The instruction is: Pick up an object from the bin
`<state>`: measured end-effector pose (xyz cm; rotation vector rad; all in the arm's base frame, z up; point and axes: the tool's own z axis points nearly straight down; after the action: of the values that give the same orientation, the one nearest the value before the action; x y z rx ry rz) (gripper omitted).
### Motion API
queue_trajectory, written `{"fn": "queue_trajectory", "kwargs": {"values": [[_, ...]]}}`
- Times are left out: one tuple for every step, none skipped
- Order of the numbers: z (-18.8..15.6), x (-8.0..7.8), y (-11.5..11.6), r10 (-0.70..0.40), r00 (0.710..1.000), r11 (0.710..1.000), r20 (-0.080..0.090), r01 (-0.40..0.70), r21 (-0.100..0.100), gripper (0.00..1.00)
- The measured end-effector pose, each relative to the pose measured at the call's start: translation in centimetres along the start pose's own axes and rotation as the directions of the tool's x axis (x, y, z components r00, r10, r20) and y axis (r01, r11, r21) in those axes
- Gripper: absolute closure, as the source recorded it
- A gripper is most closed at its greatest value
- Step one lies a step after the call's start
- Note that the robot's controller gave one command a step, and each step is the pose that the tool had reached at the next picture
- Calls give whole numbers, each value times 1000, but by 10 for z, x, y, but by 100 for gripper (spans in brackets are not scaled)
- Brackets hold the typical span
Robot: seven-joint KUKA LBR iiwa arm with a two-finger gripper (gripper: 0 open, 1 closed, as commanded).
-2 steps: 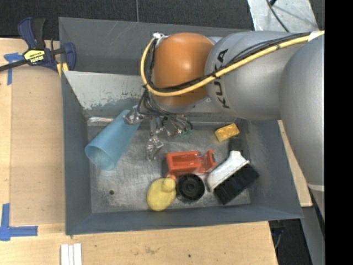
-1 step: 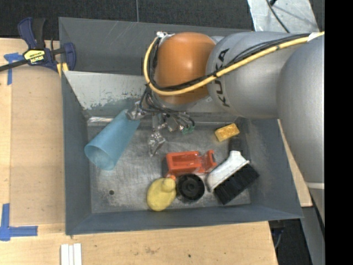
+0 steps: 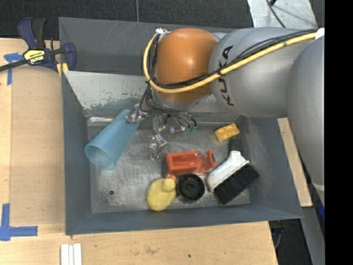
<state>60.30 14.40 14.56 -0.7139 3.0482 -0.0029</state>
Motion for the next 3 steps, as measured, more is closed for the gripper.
{"fn": "queue_trajectory", "kwargs": {"values": [[39,9,-33,226,974,974,-4,-226,0,0],[60,7,-39,233,972,972,-7,-233,0,0],[57,23,-74,-39,999,999,-2,39,-8,0]]}}
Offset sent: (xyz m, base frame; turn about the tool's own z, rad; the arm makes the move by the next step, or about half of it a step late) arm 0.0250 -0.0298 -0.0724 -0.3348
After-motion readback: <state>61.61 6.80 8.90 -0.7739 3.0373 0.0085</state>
